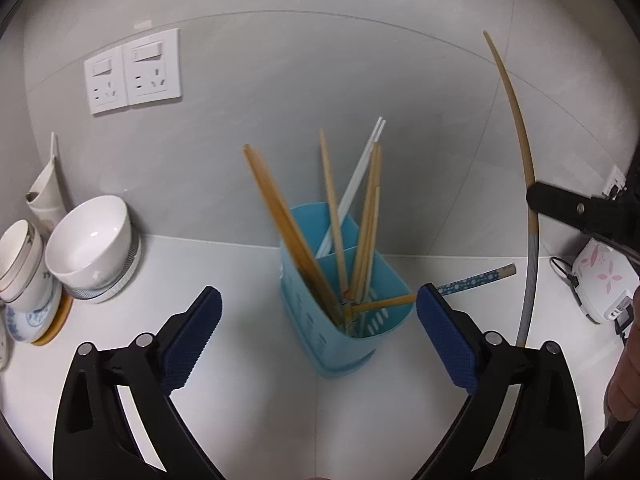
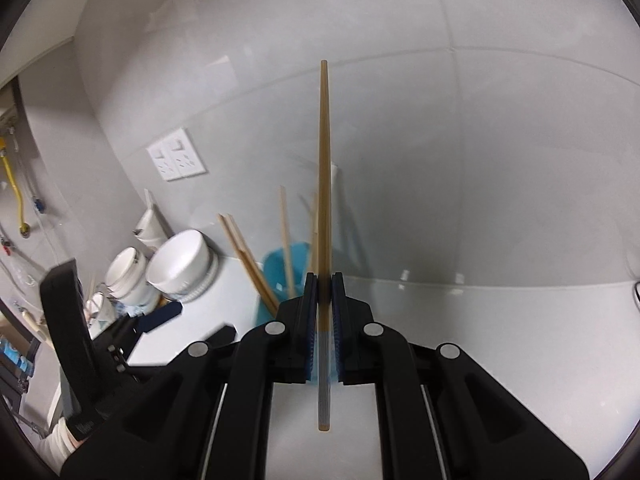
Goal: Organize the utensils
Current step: 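Lower the right tool's chopstick into the blue holder and open it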
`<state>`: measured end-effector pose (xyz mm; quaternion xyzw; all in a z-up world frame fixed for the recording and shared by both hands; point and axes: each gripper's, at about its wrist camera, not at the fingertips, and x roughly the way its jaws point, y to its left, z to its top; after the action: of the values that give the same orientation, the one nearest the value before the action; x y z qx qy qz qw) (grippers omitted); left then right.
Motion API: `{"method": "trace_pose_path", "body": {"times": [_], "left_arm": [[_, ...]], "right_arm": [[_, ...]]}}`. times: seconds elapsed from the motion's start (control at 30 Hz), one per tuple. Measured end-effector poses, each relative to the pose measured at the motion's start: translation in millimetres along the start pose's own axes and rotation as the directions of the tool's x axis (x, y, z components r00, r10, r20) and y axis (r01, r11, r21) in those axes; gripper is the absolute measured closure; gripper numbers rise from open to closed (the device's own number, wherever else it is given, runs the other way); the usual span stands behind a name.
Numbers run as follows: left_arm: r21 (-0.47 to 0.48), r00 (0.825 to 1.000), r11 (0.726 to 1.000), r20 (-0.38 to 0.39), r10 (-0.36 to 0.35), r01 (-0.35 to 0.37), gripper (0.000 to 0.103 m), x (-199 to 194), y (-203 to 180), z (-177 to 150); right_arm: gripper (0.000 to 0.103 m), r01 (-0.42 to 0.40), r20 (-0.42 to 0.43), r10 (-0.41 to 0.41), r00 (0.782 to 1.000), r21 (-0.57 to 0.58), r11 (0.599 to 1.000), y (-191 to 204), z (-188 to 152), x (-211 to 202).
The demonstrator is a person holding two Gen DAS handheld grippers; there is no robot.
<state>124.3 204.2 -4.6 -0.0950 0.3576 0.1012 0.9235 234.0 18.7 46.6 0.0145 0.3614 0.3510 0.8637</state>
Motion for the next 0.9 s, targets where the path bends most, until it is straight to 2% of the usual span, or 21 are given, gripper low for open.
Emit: {"method": "trace_pose_path", "body": {"times": [0.33, 0.6, 0.9], "left_arm": [[-0.032, 0.996, 0.996, -0.042, 0.078, -0.08, 0.006, -10, 35, -4], [-0.069, 0.991, 0.991, -0.063, 0.114, -0.119, 0.006, -11, 61, -8], [-0.086, 0.989, 0.988, -0.079, 0.123, -0.13, 0.006, -5, 73, -12]], "right_arm": [[0.096, -0.071, 0.057, 0.076, 0.996, -0.08, 0.994, 54, 9, 28], [0.096, 0.0, 0.092, 0.009, 0.996, -0.094, 0.996, 71, -6, 69], [0.096, 0.055, 0.081, -0.045, 0.996, -0.124, 0.991, 73, -24, 97]]}}
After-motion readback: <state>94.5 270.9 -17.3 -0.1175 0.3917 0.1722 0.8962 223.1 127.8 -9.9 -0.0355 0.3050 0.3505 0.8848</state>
